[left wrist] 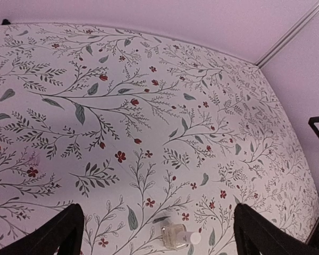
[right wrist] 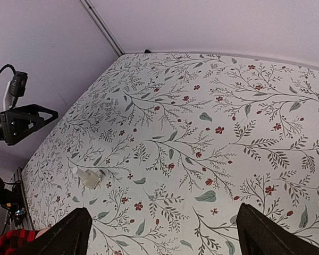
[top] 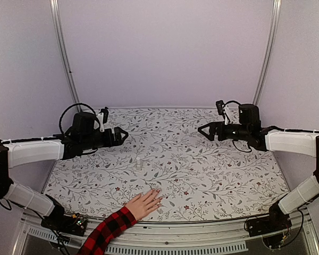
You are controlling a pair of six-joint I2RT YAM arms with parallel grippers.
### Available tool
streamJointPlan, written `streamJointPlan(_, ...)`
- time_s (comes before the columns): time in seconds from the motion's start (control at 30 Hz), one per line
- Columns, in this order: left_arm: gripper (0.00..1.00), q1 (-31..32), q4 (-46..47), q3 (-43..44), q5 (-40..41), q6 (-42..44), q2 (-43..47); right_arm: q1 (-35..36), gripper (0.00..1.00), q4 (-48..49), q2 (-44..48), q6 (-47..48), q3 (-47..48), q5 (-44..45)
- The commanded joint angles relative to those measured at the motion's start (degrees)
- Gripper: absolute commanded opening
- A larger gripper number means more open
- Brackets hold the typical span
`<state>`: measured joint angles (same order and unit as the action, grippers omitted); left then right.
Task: Paint the nails
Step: Pick up the nail polish bottle from the center of the board.
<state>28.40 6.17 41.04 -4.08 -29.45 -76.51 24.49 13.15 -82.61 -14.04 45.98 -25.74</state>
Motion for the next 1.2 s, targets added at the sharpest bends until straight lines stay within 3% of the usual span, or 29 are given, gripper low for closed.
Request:
streamJointPlan(0.0,1.0,0.8,2.9,-2.2,1.5,0.4,2.1,3.0,0.99,-6.8,-3.2,3.3,6.7,8.1)
streamJointPlan(0.23,1.0,0.9,4.8,-5.3,5.2,1.5,11.0,5.6,0.99,-7.9,-6.0,5.5,12.7,2.7)
streamJointPlan(0.5,1.0,0.0,-2.5,-4.9,10.5,1.6,17.4,10.9,0.99,-17.7,-11.9,9.1,26.1,3.1)
streamJointPlan(0.8,1.0,-2.7,-8.4,-4.6,6.9,-0.2,17.4,20.8,0.99,-31.7,-26.2,13.4,43.0,8.0)
streamJointPlan(1.17,1.0,-3.7,-4.9,-6.3,3.3,-1.7,14.8,28.2,0.96,-42.0,-41.4,16.9,59.9,12.4)
